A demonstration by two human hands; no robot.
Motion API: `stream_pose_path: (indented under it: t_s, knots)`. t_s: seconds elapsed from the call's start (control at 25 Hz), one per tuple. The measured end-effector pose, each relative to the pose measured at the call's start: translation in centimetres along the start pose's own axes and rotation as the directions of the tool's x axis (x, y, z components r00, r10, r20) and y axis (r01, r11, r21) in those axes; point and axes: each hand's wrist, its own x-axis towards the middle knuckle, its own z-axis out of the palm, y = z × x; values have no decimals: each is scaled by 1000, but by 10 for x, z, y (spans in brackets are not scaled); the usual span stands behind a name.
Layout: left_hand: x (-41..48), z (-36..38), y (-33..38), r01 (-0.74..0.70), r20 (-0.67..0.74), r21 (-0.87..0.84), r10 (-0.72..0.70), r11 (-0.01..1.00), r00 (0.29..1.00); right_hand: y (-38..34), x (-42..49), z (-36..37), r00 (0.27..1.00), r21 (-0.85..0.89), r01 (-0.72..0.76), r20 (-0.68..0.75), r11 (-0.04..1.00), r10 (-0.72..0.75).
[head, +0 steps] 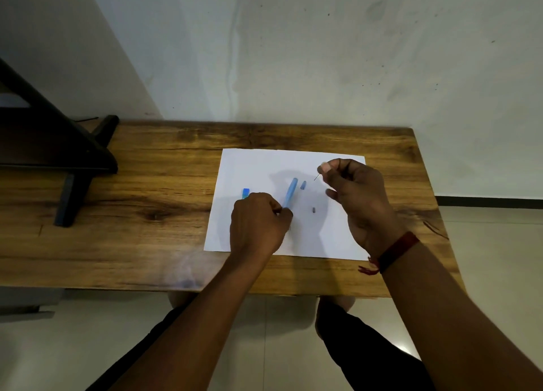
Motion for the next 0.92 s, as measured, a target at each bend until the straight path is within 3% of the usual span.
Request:
stream_pose_path:
  t_s: [0.36, 0.6, 0.76, 0.92]
  knots:
    - [-19, -30, -15, -104, 105, -71, 111, 992, 988, 2, -4, -5, 971, 417, -196, 208, 887, 116]
    - [-23, -41, -19, -105, 106, -146, 121, 984, 987, 2, -9, 6, 993, 230, -80, 104, 970, 57]
    - [-22, -41, -21, -103, 110, -158, 121, 982, 987, 2, -13, 14, 999, 208, 10, 48, 978, -20]
    - [-22, -40, -24, -111, 118, -153, 130, 982, 984, 2, -17, 20, 998, 211, 3, 62, 977, -16]
